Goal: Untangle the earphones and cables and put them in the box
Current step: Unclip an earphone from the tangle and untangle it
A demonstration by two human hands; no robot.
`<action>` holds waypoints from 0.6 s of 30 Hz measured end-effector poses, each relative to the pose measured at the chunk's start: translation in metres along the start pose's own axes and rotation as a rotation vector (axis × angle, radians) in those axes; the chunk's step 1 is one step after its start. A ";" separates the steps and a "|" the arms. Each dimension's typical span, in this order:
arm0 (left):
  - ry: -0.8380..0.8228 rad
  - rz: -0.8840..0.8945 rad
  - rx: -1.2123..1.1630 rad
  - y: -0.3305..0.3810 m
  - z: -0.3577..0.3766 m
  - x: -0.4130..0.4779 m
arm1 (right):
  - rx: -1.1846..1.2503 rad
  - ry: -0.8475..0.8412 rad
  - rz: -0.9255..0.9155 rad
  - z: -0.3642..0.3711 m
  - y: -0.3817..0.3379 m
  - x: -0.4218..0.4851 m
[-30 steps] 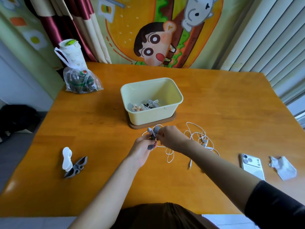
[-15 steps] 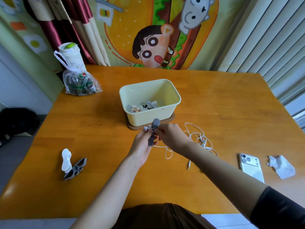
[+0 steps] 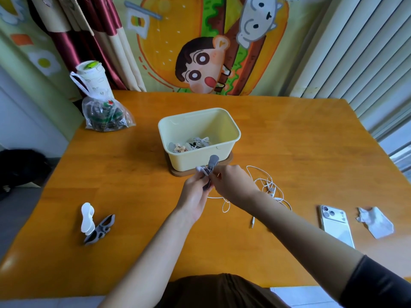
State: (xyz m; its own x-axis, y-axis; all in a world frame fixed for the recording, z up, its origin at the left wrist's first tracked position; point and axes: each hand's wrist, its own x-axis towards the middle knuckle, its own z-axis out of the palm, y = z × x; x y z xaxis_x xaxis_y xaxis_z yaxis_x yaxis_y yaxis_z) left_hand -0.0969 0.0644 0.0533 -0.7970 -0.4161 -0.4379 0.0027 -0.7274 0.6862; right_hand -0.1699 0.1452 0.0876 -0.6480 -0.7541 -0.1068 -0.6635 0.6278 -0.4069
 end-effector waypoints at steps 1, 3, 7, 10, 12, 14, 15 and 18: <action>0.007 -0.006 -0.028 0.000 0.000 0.000 | -0.001 -0.006 0.003 0.000 0.000 0.000; 0.017 -0.019 -0.089 0.001 0.001 -0.002 | -0.002 -0.015 0.013 -0.001 0.002 -0.001; 0.025 -0.021 -0.135 0.000 0.002 -0.004 | 0.015 -0.019 0.019 -0.002 0.004 -0.001; 0.003 0.020 -0.087 -0.001 0.002 -0.004 | 0.056 0.008 0.013 -0.002 0.004 -0.002; -0.010 0.026 -0.073 -0.002 0.002 -0.004 | 0.063 0.036 0.012 -0.002 0.003 -0.003; -0.022 0.019 -0.074 -0.002 0.001 -0.005 | 0.057 0.062 0.012 -0.002 0.001 -0.003; -0.024 0.016 -0.085 -0.003 0.001 -0.005 | 0.053 0.071 0.008 -0.002 0.001 -0.003; -0.020 0.008 -0.148 -0.001 0.001 -0.006 | 0.055 0.088 0.006 -0.002 0.001 -0.003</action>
State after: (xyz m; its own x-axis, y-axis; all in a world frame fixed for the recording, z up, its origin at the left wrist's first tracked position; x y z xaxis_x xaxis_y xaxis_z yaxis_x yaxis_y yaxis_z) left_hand -0.0932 0.0682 0.0556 -0.8081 -0.4129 -0.4200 0.0975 -0.7971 0.5960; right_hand -0.1694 0.1479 0.0894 -0.6840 -0.7288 -0.0305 -0.6393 0.6191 -0.4561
